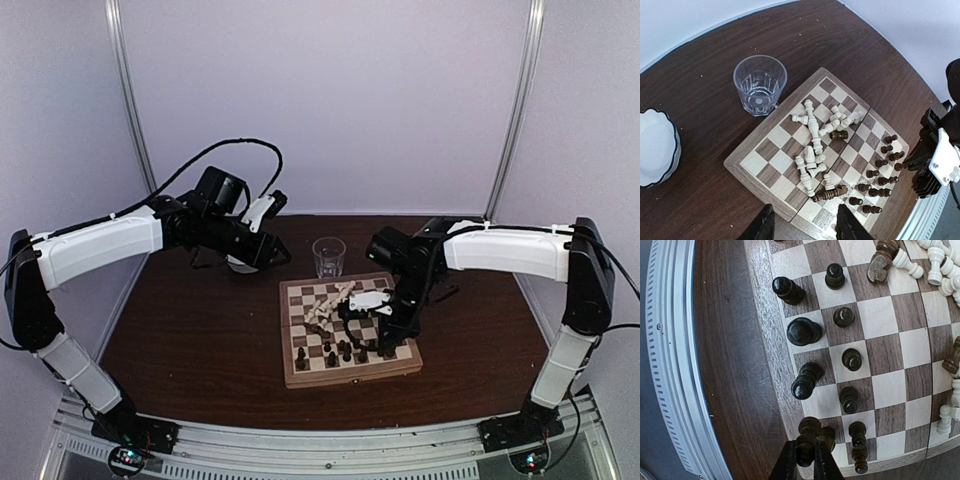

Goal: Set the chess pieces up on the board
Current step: Place the bishop on c8.

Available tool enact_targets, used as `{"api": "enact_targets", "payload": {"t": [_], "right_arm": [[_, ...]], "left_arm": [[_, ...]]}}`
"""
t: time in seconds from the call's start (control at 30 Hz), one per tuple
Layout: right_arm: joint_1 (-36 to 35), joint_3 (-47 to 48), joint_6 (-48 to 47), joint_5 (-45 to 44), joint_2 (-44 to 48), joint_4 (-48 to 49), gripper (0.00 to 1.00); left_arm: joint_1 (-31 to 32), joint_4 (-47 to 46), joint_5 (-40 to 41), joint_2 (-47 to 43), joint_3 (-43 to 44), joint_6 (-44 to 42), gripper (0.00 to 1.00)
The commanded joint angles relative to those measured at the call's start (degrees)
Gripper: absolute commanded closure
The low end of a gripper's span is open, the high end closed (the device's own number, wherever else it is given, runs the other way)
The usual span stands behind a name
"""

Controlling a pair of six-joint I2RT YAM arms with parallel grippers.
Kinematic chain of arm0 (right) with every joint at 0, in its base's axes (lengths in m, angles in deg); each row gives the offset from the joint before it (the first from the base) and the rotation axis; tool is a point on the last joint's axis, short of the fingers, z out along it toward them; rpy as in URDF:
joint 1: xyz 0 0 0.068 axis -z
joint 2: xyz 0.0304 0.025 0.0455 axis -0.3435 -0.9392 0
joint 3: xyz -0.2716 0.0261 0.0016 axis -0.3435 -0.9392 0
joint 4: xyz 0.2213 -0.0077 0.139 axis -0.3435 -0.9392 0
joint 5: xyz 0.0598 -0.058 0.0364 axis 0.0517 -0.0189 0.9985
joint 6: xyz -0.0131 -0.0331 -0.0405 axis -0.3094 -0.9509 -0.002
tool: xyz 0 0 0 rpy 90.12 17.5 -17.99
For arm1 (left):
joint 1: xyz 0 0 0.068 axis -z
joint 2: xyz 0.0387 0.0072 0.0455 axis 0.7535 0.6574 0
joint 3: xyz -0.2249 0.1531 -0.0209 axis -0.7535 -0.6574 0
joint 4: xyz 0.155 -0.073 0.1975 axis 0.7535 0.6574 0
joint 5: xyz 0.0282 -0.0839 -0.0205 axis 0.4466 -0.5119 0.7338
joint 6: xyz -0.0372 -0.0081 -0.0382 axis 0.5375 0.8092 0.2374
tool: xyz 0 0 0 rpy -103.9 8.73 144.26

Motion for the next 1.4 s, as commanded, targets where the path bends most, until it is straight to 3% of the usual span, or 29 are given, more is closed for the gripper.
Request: {"api": "enact_targets", "payload": {"t": [0.0, 1.0, 1.37], "right_arm": [[-0.66, -1.09, -1.1, -0.49, -1.05, 1.64, 0.95], [-1.01, -1.49, -0.63, -0.65, -3.86, 4.82, 0.91], [-1.33, -1.48, -0.44, -0.94, -3.63, 4.82, 0.83]], "left_arm": [[-0.6, -0.41, -0.75, 0.03, 1.83, -1.11, 0.57], [-0.62, -0.21, -1.01, 0.02, 1.97, -1.17, 0.57], [-0.6, -0.24, -1.13, 0.0, 1.97, -1.11, 0.57]]}}
